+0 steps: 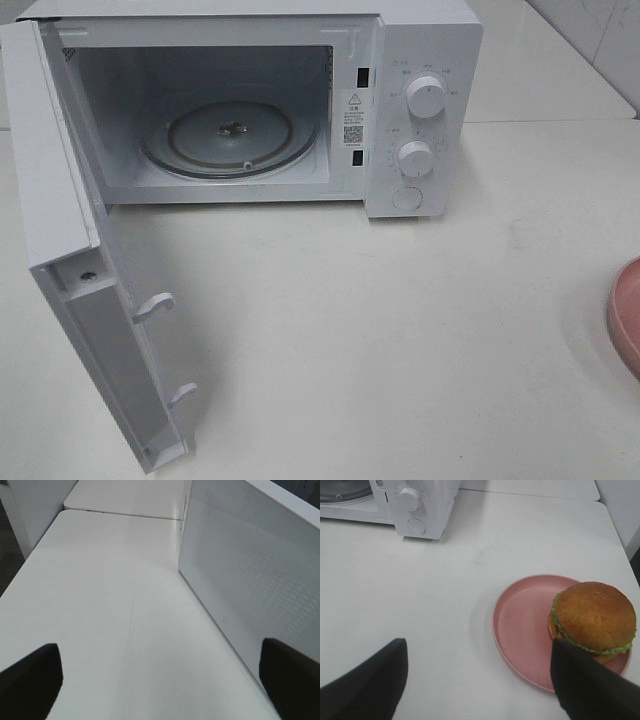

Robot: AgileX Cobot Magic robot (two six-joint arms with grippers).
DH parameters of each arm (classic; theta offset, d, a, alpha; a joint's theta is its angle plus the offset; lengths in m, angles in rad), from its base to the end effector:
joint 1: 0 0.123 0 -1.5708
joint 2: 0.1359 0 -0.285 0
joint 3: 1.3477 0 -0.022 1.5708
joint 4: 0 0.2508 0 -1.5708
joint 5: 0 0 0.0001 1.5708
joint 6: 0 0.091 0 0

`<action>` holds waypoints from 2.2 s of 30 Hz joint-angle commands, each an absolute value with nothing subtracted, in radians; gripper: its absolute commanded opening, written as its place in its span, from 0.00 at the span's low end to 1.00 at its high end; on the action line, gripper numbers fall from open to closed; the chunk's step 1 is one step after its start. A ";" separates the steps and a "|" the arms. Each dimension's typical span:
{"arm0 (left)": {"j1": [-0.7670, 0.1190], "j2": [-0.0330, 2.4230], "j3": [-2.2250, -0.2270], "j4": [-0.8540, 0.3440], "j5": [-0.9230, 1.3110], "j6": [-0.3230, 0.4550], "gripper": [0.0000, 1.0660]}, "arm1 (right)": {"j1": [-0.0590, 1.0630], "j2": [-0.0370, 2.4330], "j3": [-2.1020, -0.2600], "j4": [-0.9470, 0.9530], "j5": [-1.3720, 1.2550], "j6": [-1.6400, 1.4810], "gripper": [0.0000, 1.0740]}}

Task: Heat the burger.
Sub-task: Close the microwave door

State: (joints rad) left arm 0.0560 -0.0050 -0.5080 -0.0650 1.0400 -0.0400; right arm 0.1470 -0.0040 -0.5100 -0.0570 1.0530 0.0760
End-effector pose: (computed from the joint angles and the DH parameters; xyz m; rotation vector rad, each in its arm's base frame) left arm -0.0055 -0.0054 0.2813 -0.0937 2.0074 -0.0671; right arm -0.0057 -0.0054 0.2808 -0.0689 2.0209 0.0734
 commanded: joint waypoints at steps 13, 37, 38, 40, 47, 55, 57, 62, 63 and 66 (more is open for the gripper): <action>0.060 -0.024 -0.503 -0.068 1.035 -0.042 0.94 | 0.141 -0.030 -0.510 -0.057 1.042 0.077 0.70; 0.060 0.006 -0.513 -0.102 1.019 -0.053 0.93 | 0.141 -0.030 -0.510 -0.057 1.042 0.077 0.69; 0.060 0.039 -0.519 -0.100 1.000 -0.053 0.89 | 0.141 -0.030 -0.510 -0.057 1.042 0.077 0.69; 0.060 0.060 -0.523 -0.093 0.992 -0.051 0.86 | 0.141 -0.030 -0.510 -0.057 1.042 0.077 0.69; 0.060 0.233 -0.526 -0.084 0.891 -0.050 0.44 | 0.141 -0.030 -0.510 -0.057 1.042 0.077 0.69; 0.060 0.372 -0.449 -0.102 0.656 -0.050 0.00 | 0.141 -0.030 -0.510 -0.057 1.042 0.077 0.69; 0.060 0.398 -0.414 -0.103 0.560 -0.049 0.00 | 0.141 -0.030 -0.510 -0.057 1.042 0.077 0.69; 0.060 0.489 -0.291 -0.107 0.232 -0.049 0.00 | 0.141 -0.030 -0.510 -0.057 1.042 0.077 0.69; 0.060 0.489 -0.291 -0.107 0.232 -0.049 0.00 | 0.141 -0.030 -0.510 -0.057 1.042 0.077 0.69; 0.060 0.541 -0.237 -0.107 0.054 -0.049 0.00 | 0.141 -0.030 -0.510 -0.057 1.042 0.077 0.69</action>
